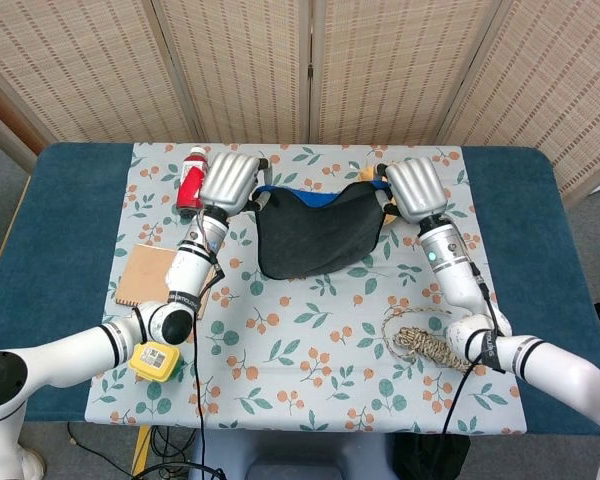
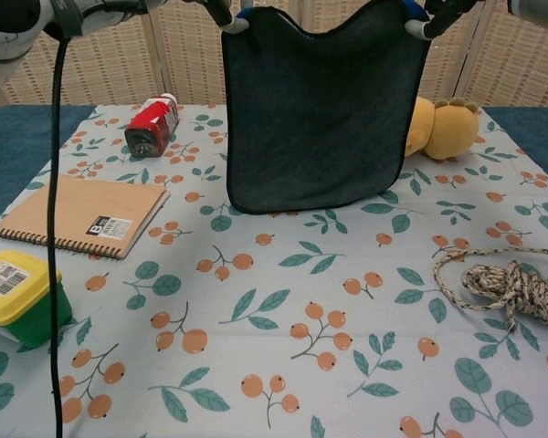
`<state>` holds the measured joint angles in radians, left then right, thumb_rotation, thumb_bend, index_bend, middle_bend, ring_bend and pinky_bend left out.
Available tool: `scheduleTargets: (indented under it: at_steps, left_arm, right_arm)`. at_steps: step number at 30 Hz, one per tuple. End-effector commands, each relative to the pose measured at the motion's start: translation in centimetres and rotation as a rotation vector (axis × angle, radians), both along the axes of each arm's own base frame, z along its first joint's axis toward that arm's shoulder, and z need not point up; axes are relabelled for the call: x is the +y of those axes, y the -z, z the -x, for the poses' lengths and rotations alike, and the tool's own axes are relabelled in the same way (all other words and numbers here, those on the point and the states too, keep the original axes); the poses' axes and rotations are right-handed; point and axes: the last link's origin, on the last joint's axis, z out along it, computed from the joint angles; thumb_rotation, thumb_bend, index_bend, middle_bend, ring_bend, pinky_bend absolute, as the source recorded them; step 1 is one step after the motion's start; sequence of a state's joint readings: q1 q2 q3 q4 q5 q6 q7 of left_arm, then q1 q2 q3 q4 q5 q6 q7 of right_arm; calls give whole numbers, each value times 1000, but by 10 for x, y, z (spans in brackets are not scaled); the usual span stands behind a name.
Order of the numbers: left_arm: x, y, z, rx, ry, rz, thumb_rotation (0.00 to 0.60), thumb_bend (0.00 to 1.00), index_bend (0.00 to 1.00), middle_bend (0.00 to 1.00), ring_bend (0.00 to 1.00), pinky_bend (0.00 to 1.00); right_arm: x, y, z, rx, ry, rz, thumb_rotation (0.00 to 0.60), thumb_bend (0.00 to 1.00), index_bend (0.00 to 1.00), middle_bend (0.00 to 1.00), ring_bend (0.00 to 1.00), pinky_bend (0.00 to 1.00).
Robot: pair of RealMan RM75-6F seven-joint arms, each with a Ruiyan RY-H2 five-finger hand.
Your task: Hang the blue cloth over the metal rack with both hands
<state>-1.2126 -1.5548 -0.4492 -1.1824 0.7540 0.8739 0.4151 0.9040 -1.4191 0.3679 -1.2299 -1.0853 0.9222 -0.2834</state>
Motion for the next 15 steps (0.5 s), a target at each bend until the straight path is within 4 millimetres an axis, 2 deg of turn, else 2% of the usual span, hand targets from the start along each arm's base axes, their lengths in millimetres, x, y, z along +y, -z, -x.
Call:
scheduleTargets:
  at_steps: [1,15]
  left_arm:
    - [7,-2,3,8,-21,-32,600,340,559,1000,953,1000]
    - [30,-17,18,27,-81,-109,600,340,560,1000,951,1000]
  right_arm:
    - [-1,4,-3,-7,0,-8,600,437,673,953,979,1000]
    - [-11,18,-26,-34,-5,-22,600,434,673,952,979,1000]
